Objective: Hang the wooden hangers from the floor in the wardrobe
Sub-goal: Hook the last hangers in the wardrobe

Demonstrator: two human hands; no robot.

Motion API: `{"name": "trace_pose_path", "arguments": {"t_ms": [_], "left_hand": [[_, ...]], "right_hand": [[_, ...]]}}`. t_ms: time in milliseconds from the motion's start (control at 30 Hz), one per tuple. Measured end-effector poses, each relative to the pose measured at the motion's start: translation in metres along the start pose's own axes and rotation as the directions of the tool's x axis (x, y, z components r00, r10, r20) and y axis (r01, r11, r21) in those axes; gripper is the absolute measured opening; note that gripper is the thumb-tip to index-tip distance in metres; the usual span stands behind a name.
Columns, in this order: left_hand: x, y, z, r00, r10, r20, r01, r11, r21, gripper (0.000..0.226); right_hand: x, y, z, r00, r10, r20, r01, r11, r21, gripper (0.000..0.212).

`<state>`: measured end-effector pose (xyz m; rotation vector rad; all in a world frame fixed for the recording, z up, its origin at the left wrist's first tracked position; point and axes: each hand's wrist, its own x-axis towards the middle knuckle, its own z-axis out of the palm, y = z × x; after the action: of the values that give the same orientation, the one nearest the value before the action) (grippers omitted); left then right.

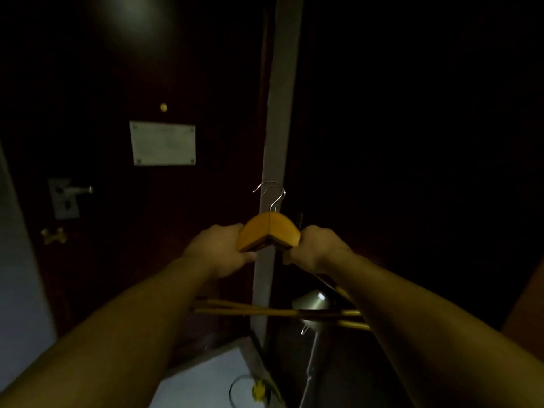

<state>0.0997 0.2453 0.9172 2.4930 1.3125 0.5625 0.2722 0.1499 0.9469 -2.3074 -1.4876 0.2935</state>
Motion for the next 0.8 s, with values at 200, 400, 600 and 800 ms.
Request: {"name": "trace_pose_path", "arguments": {"t_ms": [200,400,600,800], "left_hand": [[0.012,0.126,-0.093,0.959,0.267,-0.089,-0.271,0.962,-0.027,0.034],[-0.001,0.246,-0.108,0.873,0.476,-0.105,-0.486,0.866,-0.117,0.027],[-0.030,0.356,-0.082,0.798,0.587,-0.139,-0.601,0.791,-0.115,0.025],[-0.071,0.449,-0.044,0.713,0.692,-0.116,-0.700,0.692,-0.175,0.020]], "right_hand": [[-0.062,0.008,-0.152,0.975,0.080,-0.208,-0.092,0.995,-0.049,0.024],[-0.139,0.059,-0.252,0.929,0.204,-0.310,-0.237,0.969,-0.073,0.026],[-0.211,0.131,-0.301,0.876,0.329,-0.351,-0.341,0.940,0.030,0.026],[-0.313,0.186,-0.345,0.827,0.562,-0.004,-0.527,0.779,0.338,0.091]]}}
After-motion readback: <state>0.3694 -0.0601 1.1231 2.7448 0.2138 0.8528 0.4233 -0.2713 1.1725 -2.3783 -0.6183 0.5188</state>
